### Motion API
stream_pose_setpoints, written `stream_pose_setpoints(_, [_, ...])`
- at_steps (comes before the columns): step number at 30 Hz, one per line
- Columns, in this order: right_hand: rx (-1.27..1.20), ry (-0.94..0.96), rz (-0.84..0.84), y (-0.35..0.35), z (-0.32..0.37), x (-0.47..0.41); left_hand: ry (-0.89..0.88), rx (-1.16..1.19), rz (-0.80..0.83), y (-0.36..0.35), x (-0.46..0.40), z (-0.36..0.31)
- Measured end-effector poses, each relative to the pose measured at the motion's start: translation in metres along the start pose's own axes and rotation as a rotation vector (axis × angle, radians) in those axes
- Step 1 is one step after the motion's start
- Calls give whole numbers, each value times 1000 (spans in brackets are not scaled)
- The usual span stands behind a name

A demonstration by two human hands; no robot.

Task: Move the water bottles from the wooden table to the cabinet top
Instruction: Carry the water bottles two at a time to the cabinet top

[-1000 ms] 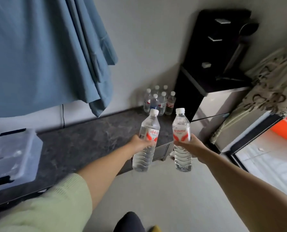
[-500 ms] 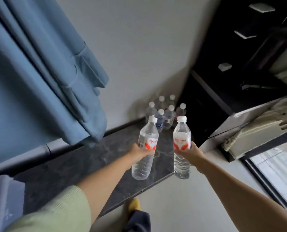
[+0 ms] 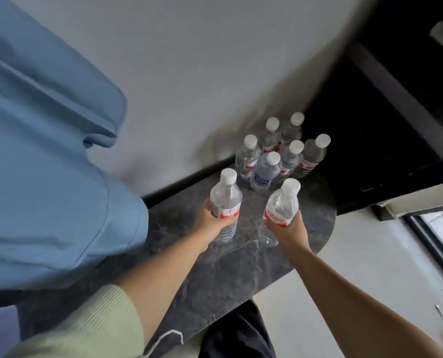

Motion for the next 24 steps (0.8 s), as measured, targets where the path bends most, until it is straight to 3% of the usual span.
stream_pose_setpoints(9, [-134,-108,-64,-84,-21,-61,2,32,-75,-17,-106,16])
stream_pose_setpoints(16, [-383,-193,-238,-131,3,-83,-154,-7,-105,-19,-147,-3])
stream_pose_setpoints(21, [-449,-211,-248,-149,2,-87,-212,14,-64,-20,-160,-6])
stream_pose_setpoints(24, [-358,-207,-228,-147,-2,-85,-214,8,-10,-19,-158,-5])
Point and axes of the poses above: each hand's wrist, its own x-axis away from the middle knuckle, its own y-axis out of the back of the hand, z = x × y, the point moved 5 cm from there along -x, towards the middle knuckle, and after that the axes turned 2 degrees about -z, right-handed, at the moved point
